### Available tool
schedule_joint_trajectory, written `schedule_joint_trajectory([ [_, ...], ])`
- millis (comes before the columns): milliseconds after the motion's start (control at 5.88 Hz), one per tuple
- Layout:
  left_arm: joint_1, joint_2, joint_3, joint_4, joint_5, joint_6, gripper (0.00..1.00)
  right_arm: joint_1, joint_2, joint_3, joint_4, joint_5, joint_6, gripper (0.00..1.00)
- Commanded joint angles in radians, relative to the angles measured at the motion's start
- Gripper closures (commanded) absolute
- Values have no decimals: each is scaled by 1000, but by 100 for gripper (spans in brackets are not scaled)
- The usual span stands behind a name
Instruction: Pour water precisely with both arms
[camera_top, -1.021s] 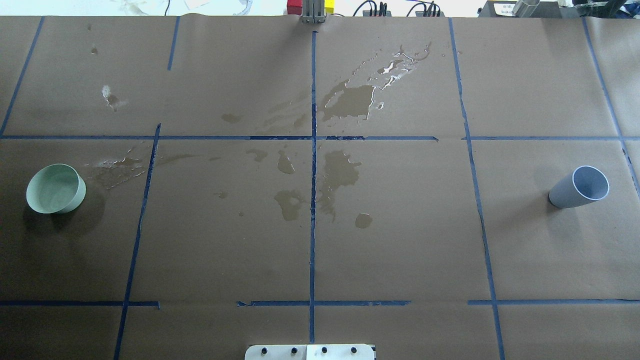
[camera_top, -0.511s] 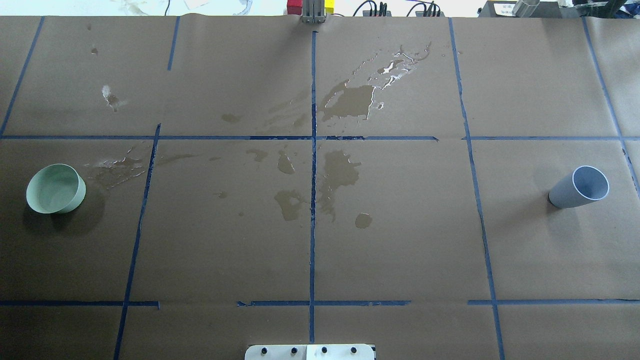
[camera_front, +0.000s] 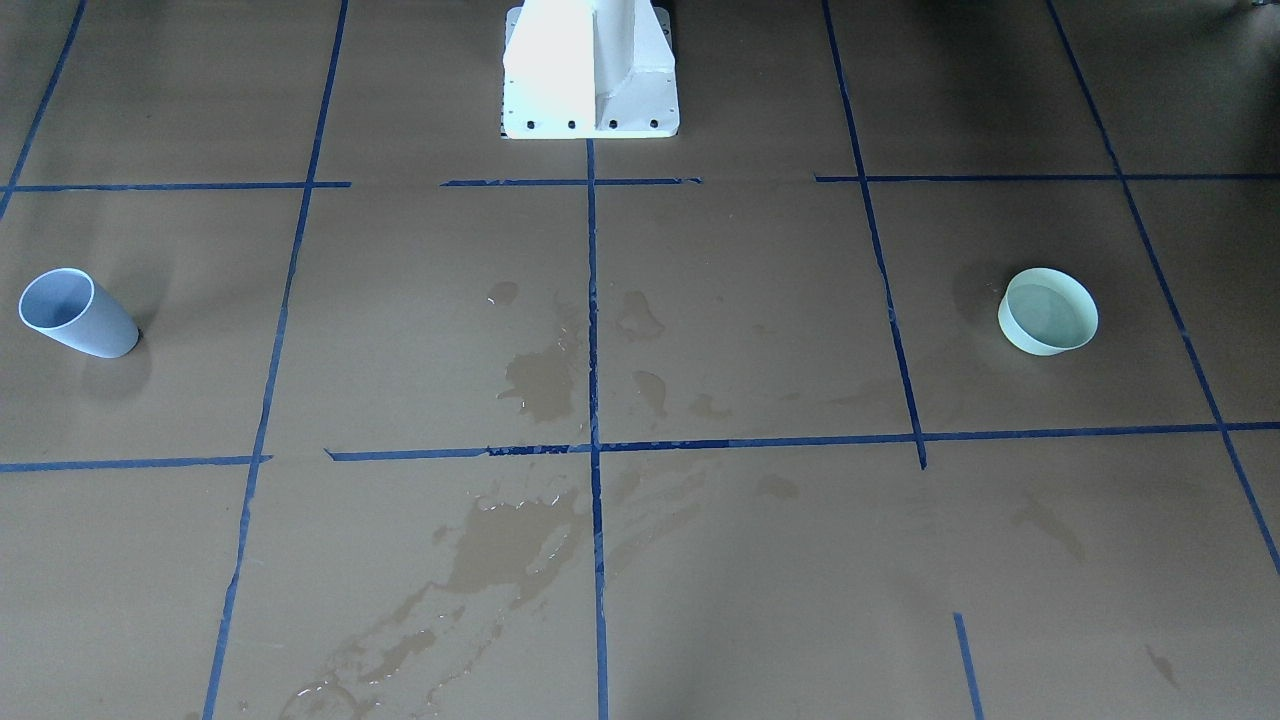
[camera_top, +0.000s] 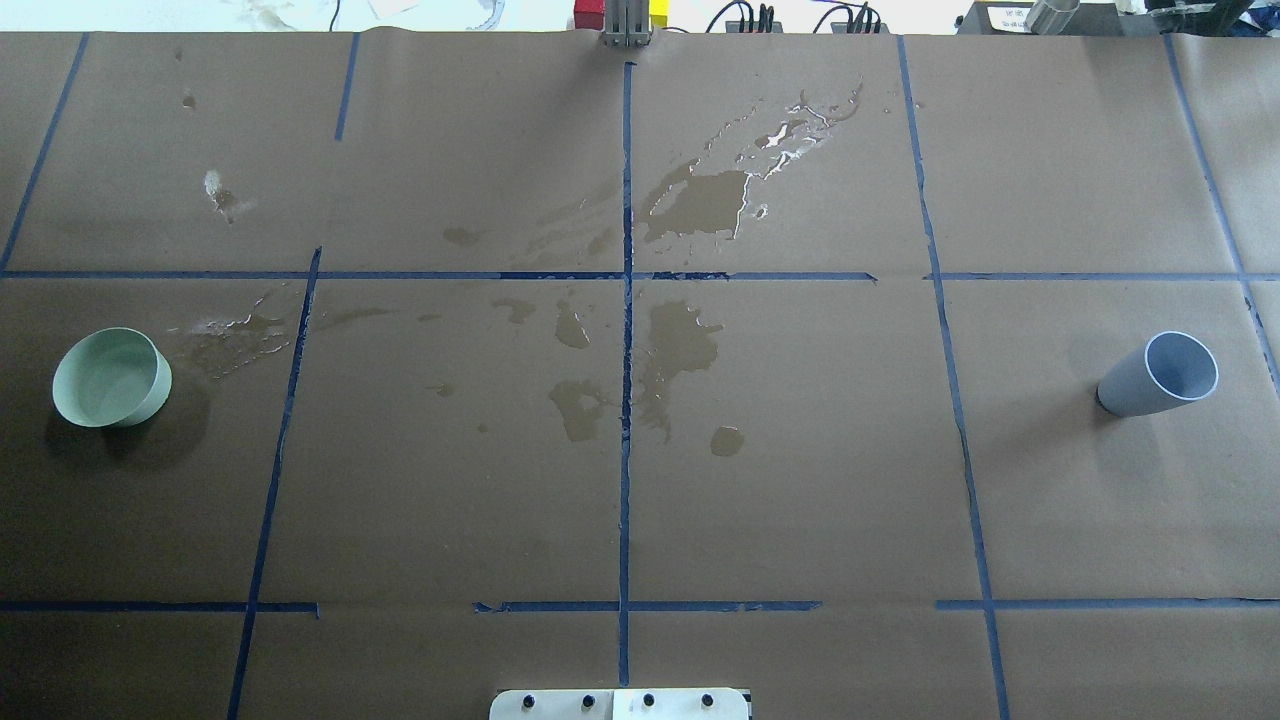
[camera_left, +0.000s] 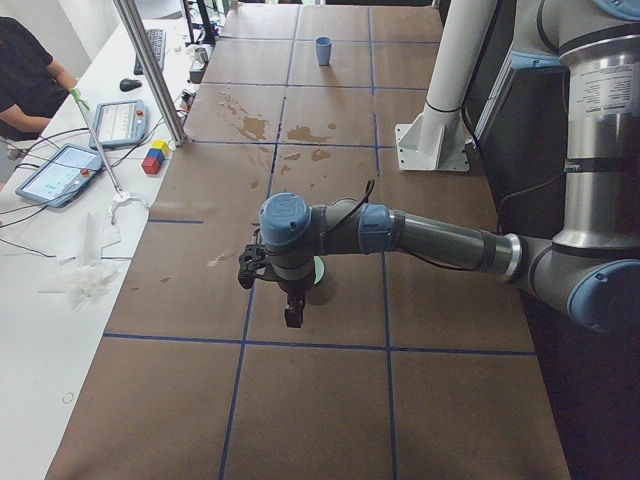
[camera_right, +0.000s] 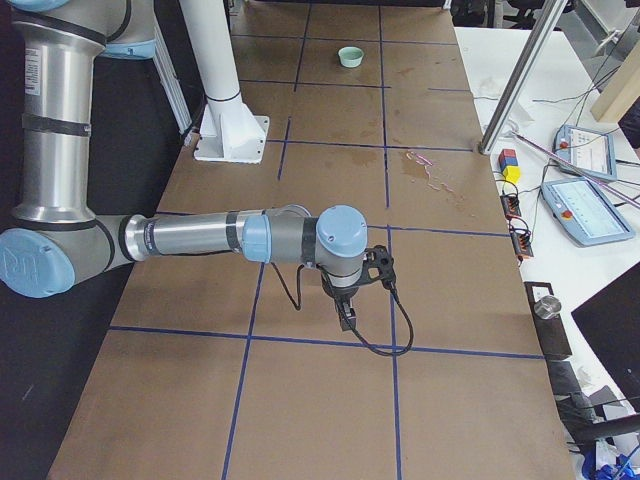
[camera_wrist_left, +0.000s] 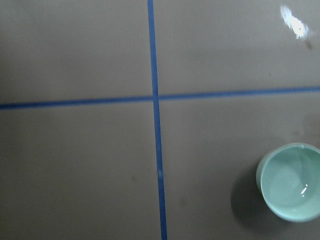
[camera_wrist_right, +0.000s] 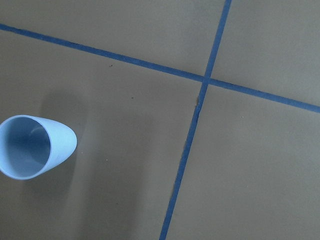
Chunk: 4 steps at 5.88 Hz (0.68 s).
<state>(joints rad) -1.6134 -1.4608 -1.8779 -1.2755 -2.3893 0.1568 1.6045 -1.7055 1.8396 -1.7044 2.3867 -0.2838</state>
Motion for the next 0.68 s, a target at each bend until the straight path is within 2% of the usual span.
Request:
schedule_joint_trajectory([
  [0,-5,30,3,7,-4,13,0,-11,-28,10,-15,9,0,0],
  [170,-8,33,-48,21,-2,3,0,-11,-66,21,5,11,-6,0],
  [511,-8,51,-73,21,-4,1,0,-26,-91,21,54,15,-5,0],
])
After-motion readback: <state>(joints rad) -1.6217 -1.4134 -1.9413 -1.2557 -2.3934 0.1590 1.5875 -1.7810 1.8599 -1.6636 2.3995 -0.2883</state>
